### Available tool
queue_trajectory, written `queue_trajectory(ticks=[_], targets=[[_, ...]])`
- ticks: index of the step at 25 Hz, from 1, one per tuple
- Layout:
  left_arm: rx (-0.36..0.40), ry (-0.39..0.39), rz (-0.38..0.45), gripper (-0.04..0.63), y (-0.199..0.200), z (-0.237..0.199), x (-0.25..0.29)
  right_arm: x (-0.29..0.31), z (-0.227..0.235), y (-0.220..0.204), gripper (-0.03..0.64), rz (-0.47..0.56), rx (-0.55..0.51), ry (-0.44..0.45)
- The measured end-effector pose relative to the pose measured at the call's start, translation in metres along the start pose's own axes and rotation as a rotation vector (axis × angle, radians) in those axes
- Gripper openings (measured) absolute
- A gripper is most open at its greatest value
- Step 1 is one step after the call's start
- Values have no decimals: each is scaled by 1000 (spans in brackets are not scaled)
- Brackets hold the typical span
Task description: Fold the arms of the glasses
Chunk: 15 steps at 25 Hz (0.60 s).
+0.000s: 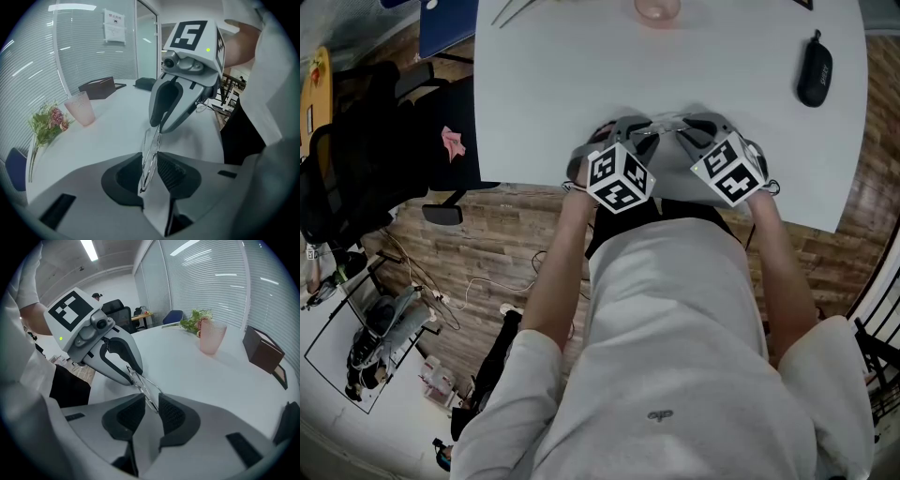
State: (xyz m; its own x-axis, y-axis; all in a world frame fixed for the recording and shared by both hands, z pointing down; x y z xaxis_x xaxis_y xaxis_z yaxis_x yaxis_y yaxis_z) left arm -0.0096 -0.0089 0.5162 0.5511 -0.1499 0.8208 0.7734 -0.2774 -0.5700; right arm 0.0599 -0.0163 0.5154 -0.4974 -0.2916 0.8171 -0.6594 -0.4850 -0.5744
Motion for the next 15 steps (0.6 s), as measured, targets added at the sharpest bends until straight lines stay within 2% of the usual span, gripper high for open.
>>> queue_trajectory(ticks=[15], targets=[[37,-10,-9,83,-2,7,-1,0,-2,-3,94,-6,-4,3]])
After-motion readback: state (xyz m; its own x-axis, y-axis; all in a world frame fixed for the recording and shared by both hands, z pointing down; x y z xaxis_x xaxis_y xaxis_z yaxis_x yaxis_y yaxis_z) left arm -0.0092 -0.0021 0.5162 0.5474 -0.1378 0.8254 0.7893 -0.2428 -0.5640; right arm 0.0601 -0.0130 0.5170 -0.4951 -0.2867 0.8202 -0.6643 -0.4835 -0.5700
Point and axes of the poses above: the fingertips, and each gripper's own axes: x forward along the fingers, z to its right, y out of its top, the point moved 3 cm from there along -x, backward along the fingers, and after that the axes turned 6 degrees about -y, right-handed, at the moved point
